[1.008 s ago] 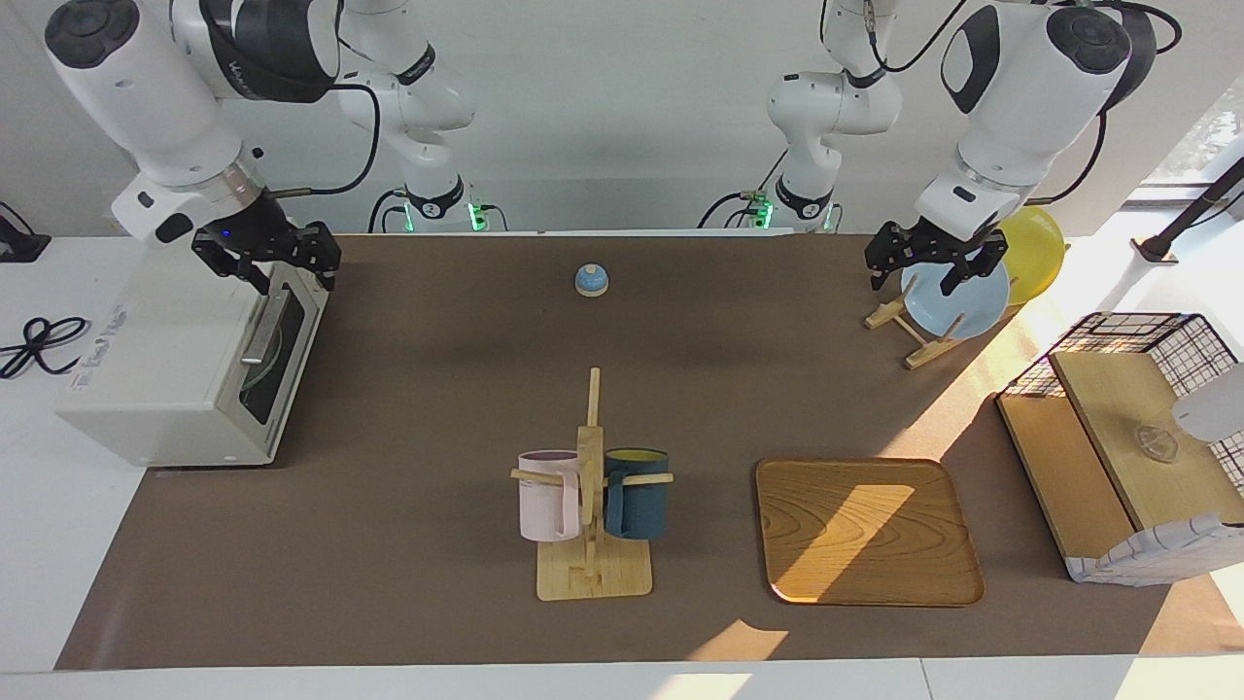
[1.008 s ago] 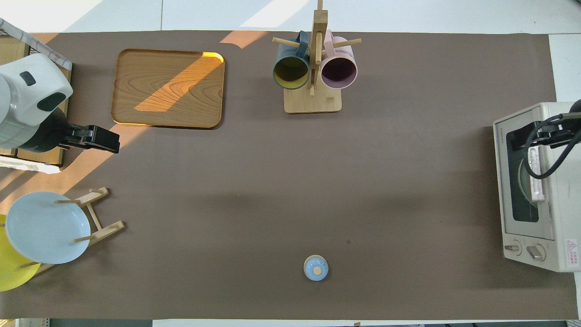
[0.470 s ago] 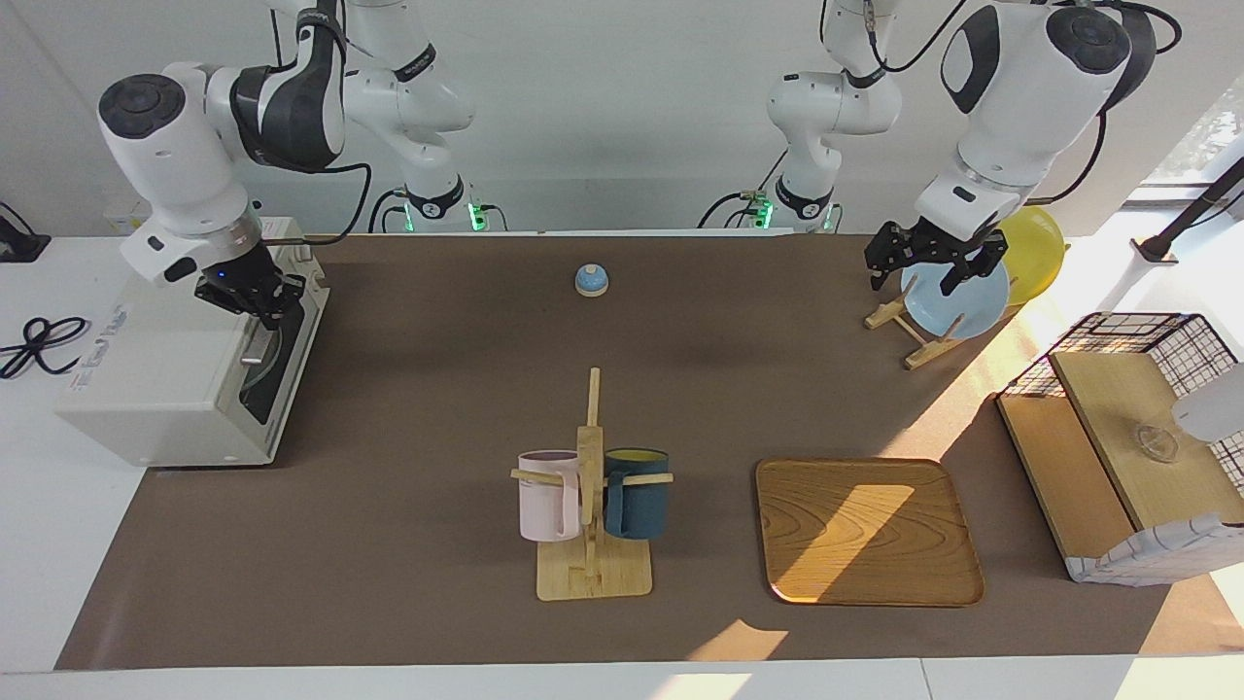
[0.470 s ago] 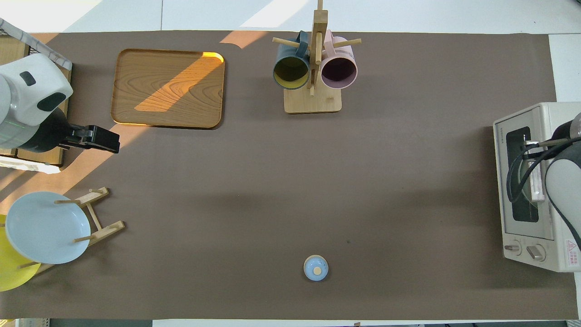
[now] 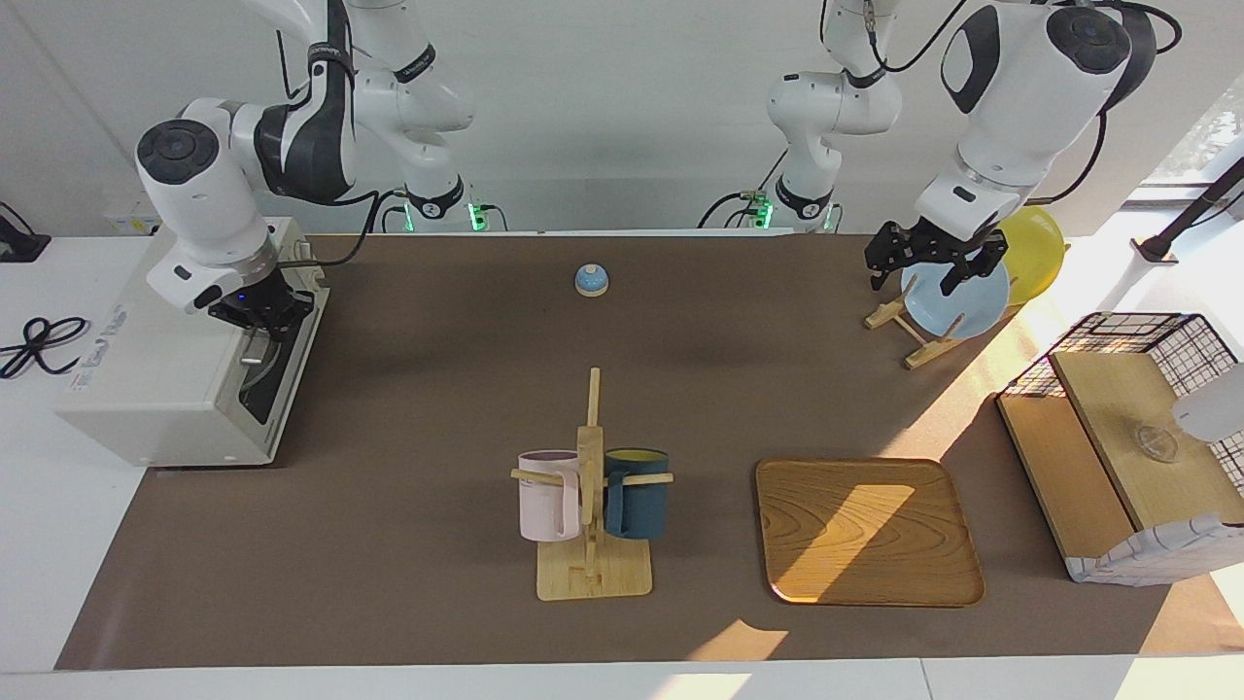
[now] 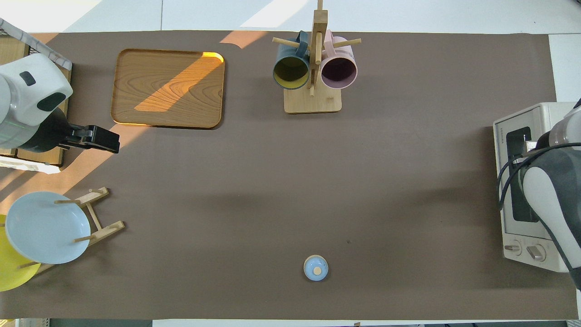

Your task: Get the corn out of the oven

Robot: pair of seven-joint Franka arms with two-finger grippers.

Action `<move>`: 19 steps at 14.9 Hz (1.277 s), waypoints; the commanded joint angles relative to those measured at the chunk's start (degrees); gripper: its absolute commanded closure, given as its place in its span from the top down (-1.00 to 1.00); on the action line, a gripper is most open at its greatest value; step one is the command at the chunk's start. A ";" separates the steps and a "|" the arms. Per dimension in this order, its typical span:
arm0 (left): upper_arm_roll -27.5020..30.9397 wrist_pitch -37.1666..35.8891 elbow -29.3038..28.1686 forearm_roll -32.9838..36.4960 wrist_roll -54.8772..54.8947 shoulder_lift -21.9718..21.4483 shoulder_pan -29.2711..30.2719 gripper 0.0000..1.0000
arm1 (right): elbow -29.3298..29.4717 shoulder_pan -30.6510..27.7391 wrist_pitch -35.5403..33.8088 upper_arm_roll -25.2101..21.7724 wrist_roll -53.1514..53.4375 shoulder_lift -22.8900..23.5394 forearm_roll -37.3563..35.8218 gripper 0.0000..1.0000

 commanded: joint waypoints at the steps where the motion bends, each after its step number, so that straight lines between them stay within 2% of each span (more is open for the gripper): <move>1: 0.17 0.49 -0.35 1.10 0.19 -0.48 -0.07 1.00 | -1.78 -0.74 1.32 -0.03 -2.14 -0.82 -2.37 -1.00; 4: 0.08 0.49 -0.35 1.10 0.19 -0.48 -0.07 1.00 | -1.52 -0.22 1.41 -0.03 -2.22 -0.73 -2.37 -1.00; 6: 0.17 0.49 -0.35 1.10 0.19 -0.48 -0.07 1.00 | 1.63 -0.13 -1.47 0.14 -2.49 0.41 -2.63 -1.00; 9: 0.08 0.49 -0.35 1.10 0.19 -0.48 -0.07 1.00 | 2.53 -0.13 -2.63 0.40 -8.01 0.59 -6.14 -1.00; 12: 0.08 0.49 -0.35 1.10 0.19 -0.48 -0.07 1.00 | 4.37 -0.13 -5.00 0.49 -8.99 0.76 -6.32 -1.00; 17: 0.08 0.49 -0.35 1.10 0.19 -0.48 -0.07 1.00 | 5.87 -0.13 -6.32 0.58 -11.54 0.59 -6.32 -1.00; 19: 0.08 0.49 -0.35 1.10 0.19 -0.39 -0.07 1.00 | 4.73 -0.91 -5.63 0.49 -12.33 0.15 -5.89 -1.00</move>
